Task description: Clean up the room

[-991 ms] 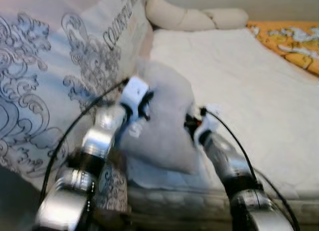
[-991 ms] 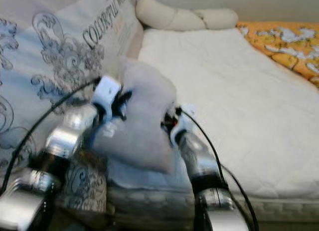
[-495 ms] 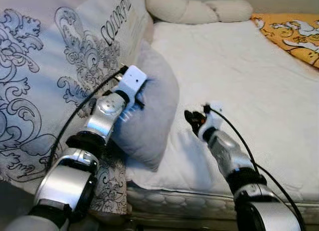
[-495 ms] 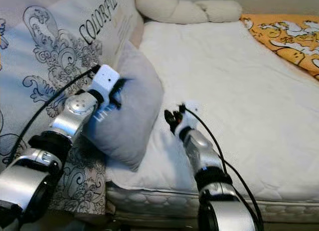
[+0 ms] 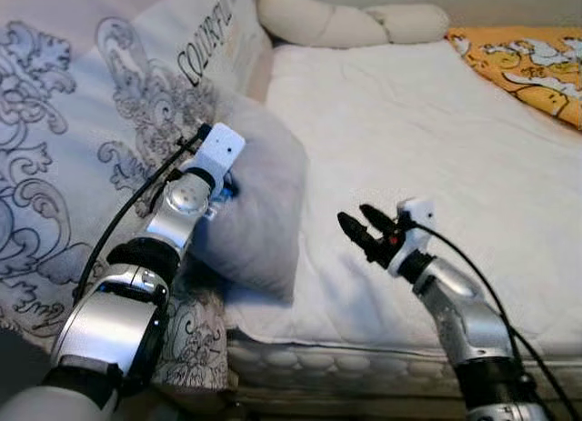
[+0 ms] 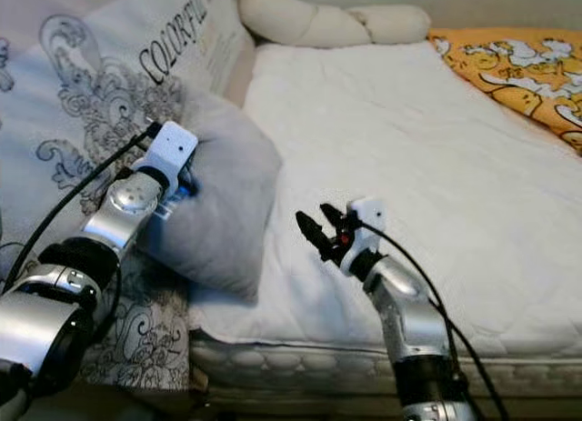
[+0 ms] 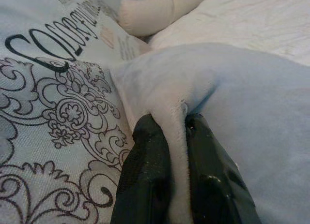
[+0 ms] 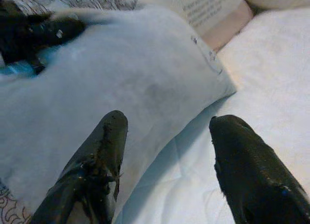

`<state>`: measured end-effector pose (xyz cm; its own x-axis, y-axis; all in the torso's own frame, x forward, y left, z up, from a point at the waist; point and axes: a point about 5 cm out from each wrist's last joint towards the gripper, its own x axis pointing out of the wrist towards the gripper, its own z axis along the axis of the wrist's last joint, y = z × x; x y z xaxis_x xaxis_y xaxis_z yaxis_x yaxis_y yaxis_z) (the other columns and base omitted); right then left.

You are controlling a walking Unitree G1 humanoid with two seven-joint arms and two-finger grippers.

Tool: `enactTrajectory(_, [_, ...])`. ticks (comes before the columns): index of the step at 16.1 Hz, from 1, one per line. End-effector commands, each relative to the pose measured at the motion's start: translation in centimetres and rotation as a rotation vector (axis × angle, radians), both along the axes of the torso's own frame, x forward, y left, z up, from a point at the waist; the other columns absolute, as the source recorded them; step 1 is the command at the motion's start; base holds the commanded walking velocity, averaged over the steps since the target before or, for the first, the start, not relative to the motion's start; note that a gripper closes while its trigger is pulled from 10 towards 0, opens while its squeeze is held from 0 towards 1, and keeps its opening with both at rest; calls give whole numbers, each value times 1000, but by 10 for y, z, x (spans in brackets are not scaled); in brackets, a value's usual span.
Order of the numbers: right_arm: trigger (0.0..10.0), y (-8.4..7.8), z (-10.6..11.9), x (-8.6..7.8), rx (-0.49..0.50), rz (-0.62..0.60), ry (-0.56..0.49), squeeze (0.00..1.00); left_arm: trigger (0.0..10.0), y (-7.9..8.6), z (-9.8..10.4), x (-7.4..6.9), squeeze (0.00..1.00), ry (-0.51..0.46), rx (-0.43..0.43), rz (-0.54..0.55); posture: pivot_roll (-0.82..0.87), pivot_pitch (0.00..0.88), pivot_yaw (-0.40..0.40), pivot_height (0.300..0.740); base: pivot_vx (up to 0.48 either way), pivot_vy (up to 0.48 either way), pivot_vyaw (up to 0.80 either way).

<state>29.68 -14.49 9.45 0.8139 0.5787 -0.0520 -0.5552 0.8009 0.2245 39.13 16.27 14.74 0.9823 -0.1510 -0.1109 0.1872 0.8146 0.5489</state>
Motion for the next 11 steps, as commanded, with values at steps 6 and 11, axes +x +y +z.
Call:
enactTrajectory(6, [10000,5,9,-3,-3,1,-12,1000,10000,-10,13,-3,1000,-118,-137,-75,-82,0,69,740,0,0,0])
enactTrajectory(11, [10000,-3,33,-3,2,-158,-108,1000,10000,-24,50,-33,1000,-251,-379,-253,-84,0,67,740,0,0,0])
